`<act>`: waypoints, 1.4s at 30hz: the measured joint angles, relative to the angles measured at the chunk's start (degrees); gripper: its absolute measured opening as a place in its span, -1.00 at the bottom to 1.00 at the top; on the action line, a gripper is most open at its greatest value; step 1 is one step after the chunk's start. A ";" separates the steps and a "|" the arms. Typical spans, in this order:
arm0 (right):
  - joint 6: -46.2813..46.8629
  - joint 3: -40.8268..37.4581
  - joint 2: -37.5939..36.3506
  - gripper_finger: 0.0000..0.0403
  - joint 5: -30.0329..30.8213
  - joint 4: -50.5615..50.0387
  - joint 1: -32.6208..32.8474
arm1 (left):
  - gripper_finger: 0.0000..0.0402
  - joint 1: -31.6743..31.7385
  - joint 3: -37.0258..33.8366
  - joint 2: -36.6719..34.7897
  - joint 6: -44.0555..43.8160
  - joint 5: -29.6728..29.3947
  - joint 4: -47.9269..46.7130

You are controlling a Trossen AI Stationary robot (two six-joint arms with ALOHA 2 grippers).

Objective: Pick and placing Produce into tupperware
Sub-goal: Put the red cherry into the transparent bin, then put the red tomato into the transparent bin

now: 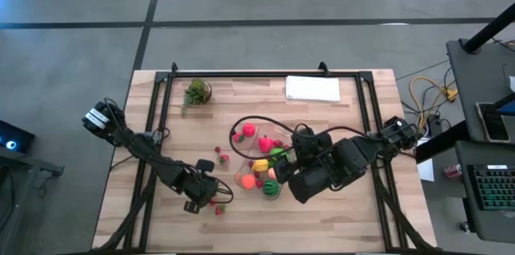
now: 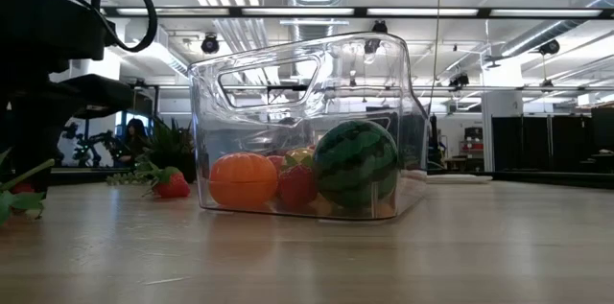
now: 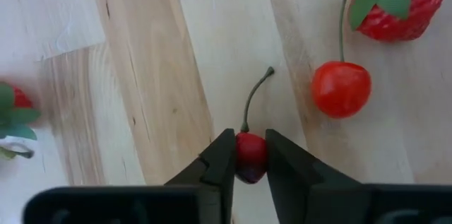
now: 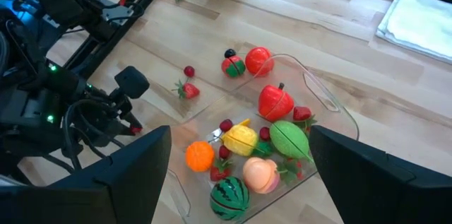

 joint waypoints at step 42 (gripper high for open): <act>-4.67 -6.87 -9.72 0.63 3.01 0.09 0.18 | 0.10 19.84 21.00 -0.65 7.40 -1.43 7.81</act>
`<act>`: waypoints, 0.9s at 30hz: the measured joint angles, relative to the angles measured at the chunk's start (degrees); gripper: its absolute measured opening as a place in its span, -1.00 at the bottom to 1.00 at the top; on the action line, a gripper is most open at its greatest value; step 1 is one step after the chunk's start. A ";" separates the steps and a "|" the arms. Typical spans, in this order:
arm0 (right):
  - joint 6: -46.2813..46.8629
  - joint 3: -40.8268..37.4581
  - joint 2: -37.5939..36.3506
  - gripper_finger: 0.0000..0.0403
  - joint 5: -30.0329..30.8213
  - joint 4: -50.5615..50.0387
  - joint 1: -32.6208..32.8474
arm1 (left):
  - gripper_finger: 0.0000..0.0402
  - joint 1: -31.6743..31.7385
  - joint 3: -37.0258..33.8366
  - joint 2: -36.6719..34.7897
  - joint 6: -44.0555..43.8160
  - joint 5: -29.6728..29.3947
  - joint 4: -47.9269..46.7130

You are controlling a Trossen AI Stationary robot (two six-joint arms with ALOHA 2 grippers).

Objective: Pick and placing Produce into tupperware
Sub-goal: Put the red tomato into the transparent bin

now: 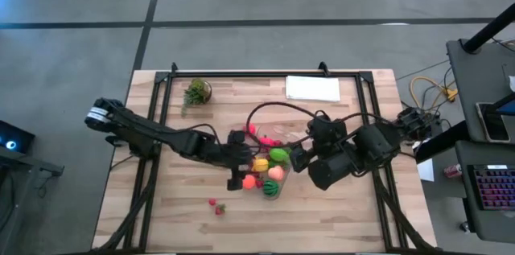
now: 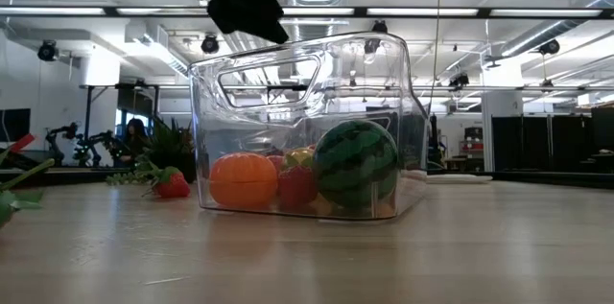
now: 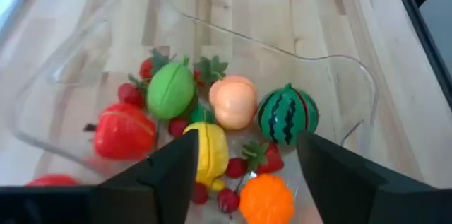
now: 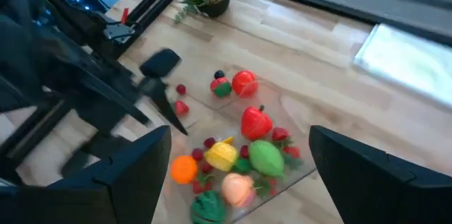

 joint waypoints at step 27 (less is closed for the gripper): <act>-41.24 -62.88 -32.27 0.63 -23.34 81.19 -1.97 | 0.23 0.00 -2.40 -21.17 -16.43 -6.79 -10.27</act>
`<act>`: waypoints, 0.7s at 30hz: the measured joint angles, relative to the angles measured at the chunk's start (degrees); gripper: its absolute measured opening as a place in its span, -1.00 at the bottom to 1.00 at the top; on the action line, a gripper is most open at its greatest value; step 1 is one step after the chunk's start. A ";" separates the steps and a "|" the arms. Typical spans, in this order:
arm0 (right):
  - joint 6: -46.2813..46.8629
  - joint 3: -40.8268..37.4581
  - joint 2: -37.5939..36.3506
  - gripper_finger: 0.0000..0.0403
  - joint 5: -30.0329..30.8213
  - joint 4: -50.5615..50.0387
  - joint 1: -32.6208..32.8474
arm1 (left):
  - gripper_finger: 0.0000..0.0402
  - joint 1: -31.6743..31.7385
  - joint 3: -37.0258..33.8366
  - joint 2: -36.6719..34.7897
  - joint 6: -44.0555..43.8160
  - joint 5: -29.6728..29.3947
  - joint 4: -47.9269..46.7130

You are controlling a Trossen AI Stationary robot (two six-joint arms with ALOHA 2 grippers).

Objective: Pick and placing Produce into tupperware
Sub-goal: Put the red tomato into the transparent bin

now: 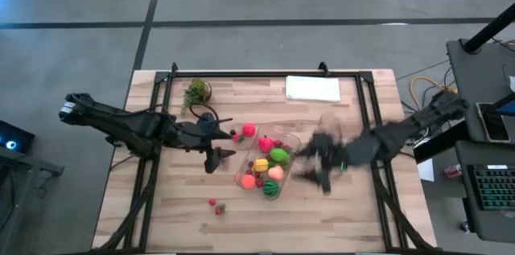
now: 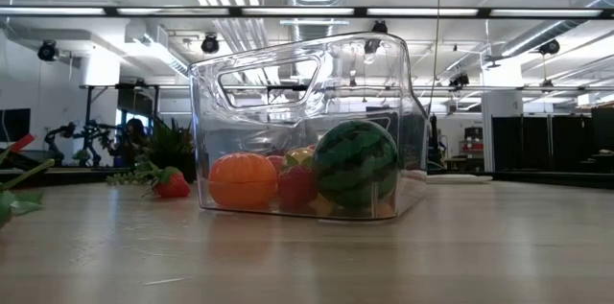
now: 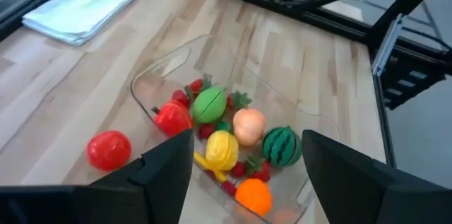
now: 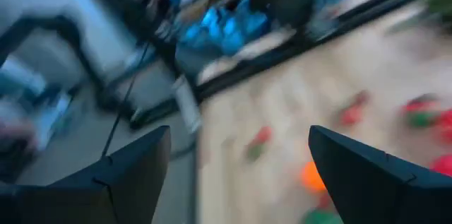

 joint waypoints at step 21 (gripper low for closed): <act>-12.13 -37.95 -42.52 0.63 -12.18 8.20 -19.08 | 0.23 17.63 -2.82 3.30 18.27 13.57 -0.23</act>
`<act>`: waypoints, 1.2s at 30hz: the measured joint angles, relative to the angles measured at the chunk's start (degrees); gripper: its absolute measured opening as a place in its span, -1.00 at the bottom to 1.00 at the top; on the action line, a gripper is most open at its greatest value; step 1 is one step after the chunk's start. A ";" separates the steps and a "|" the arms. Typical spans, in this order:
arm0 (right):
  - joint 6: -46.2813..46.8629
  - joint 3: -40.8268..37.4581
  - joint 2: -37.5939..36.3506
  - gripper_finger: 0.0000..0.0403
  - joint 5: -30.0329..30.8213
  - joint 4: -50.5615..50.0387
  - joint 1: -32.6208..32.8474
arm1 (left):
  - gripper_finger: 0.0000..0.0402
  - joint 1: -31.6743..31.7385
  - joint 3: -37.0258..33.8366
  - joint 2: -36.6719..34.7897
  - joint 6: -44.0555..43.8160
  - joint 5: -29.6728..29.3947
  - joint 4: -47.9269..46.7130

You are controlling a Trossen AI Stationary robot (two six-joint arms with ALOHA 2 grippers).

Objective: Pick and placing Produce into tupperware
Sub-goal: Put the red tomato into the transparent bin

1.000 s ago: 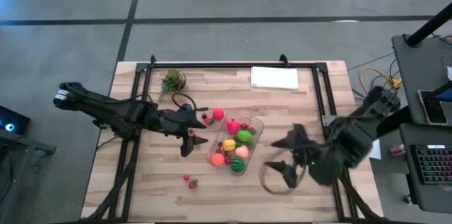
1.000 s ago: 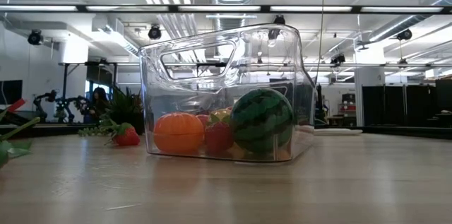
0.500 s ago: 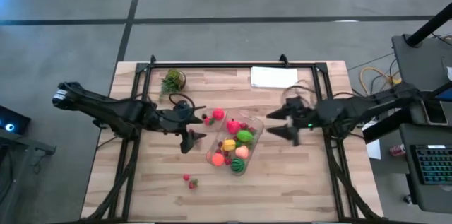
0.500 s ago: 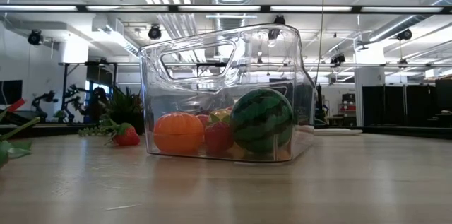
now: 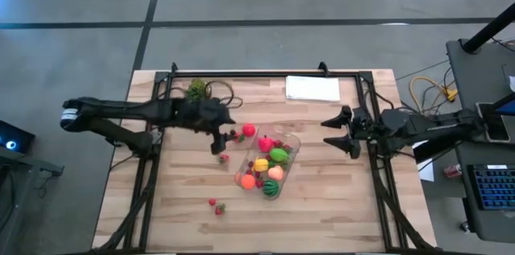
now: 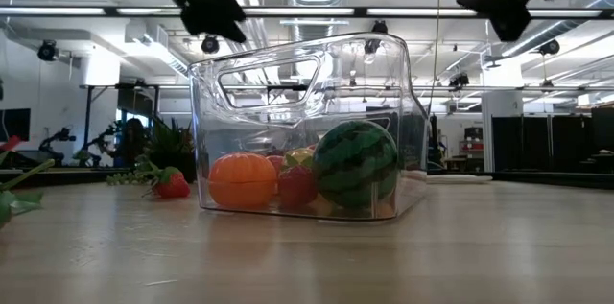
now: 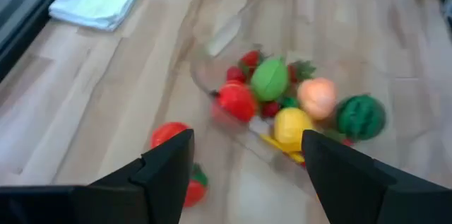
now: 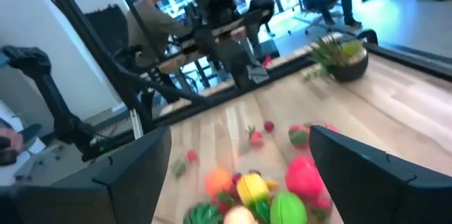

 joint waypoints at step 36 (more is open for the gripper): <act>-1.34 -22.06 -14.36 0.63 11.63 14.04 -0.02 | 0.23 18.04 9.07 29.27 30.13 12.65 0.66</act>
